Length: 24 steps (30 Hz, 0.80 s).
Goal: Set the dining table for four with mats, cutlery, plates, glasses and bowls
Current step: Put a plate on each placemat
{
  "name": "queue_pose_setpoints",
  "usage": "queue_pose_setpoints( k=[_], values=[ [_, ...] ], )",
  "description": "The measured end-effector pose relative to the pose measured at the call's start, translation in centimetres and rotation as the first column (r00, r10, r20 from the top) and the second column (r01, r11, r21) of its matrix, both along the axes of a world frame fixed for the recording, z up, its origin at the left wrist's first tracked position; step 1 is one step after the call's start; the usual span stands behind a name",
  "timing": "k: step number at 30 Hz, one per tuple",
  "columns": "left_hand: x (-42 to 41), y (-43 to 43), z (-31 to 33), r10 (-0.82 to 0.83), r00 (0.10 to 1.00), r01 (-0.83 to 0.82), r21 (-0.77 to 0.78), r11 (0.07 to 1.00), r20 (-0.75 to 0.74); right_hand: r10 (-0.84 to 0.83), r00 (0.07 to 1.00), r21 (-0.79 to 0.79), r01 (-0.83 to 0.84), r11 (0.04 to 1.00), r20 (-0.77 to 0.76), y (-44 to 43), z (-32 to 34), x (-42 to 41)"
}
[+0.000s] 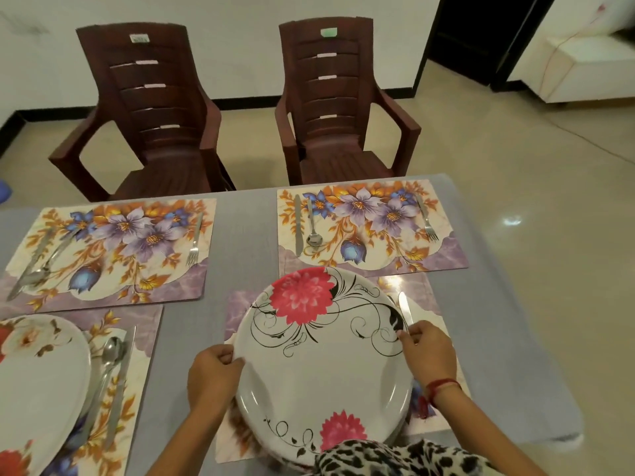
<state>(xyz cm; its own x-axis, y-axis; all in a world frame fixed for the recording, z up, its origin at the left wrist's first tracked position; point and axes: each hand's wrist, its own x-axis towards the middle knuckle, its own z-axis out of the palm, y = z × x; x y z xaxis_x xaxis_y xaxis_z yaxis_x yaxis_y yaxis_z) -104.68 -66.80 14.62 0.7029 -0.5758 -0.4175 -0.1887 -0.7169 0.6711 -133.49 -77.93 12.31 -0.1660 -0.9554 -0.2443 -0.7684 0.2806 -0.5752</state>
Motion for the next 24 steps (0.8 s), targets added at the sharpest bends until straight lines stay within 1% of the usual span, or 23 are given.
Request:
queue_pose_setpoints(
  k=[4, 7, 11, 14, 16, 19, 24],
  values=[
    [-0.6, -1.0, 1.0, 0.060, 0.998, -0.060, -0.003, 0.998, 0.033, 0.042, 0.997, 0.024, -0.043, 0.999, 0.069, -1.7, -0.1, -0.8],
    [-2.2, -2.0, 1.9, 0.165, 0.985, -0.163, -0.043, 0.986, 0.052, 0.054, 0.980, 0.014, -0.058, 0.998, 0.191, -3.6, 0.0, -2.1],
    [-6.0, -3.7, 2.9, 0.285, 0.954, -0.275, -0.110, 0.955, 0.090, 0.116, 0.936, 0.009, -0.126, 0.992, 0.333, -7.3, 0.5, -5.2],
    [-9.8, -4.9, 3.7, 0.348, 0.931, -0.328, -0.165, 0.930, 0.110, 0.167, 0.880, -0.002, -0.186, 0.983, 0.445, -10.2, 1.0, -8.5],
    [-13.1, -6.0, 4.2, 0.373, 0.920, -0.348, -0.192, 0.918, 0.119, 0.196, 0.857, -0.010, -0.218, 0.976, 0.476, -12.2, 1.4, -11.5],
    [-17.6, -7.4, 4.9, 0.414, 0.907, -0.389, -0.216, 0.896, 0.082, 0.197, 0.835, -0.016, -0.220, 0.975, 0.514, -14.6, 2.0, -15.2],
    [-22.4, -9.2, 4.3, 0.436, 0.900, -0.427, -0.229, 0.875, -0.012, 0.228, 0.860, -0.020, -0.246, 0.969, 0.456, -18.5, 2.1, -19.7]
  ],
)
